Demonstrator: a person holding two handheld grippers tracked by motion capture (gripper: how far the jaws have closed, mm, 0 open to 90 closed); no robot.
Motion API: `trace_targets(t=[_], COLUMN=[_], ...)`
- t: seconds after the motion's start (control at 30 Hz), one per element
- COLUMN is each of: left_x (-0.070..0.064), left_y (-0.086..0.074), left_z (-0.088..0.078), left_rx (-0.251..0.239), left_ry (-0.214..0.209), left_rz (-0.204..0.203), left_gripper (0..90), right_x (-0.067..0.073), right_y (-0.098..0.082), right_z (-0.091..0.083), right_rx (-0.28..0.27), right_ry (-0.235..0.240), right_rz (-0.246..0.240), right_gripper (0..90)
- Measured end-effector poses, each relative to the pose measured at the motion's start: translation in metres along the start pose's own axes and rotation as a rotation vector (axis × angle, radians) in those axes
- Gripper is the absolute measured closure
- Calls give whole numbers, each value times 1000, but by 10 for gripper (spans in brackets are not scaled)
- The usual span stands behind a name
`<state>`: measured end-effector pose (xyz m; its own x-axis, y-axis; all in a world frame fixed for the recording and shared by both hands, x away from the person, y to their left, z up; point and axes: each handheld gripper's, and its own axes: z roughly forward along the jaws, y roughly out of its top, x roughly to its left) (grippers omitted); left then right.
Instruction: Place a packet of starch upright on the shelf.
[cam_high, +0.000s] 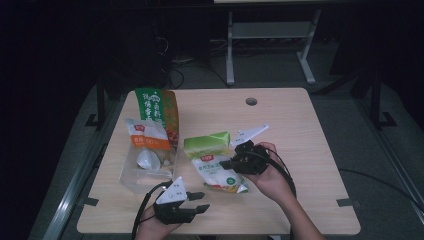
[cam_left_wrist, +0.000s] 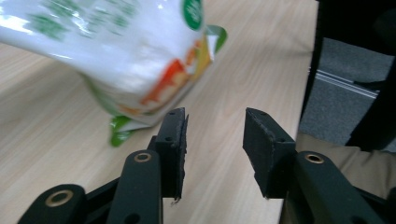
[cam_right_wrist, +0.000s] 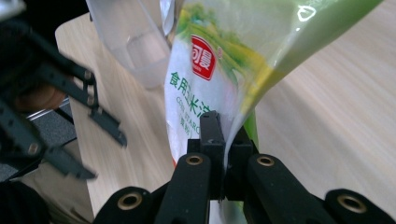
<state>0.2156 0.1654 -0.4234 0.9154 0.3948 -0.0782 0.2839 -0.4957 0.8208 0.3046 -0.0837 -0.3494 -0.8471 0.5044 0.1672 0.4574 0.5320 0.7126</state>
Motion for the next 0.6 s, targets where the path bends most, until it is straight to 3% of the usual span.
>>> trace_targets(t=[0.33,0.43,0.6], left_x=[-8,-10,-11], left_y=[-3,-5,-6], left_z=[-3,-4,-3], left_rx=[12,18,20], left_ry=[-18,-24,-10], left_rz=[-7,0,11], left_gripper=[426,419,407], right_x=[9,11,19], right_y=[48,62,84], right_z=[4,7,9], right_rx=[-19,-31,-53], right_ry=[49,69,95], right_rz=[-39,-80,-107], right_gripper=[893,894,894])
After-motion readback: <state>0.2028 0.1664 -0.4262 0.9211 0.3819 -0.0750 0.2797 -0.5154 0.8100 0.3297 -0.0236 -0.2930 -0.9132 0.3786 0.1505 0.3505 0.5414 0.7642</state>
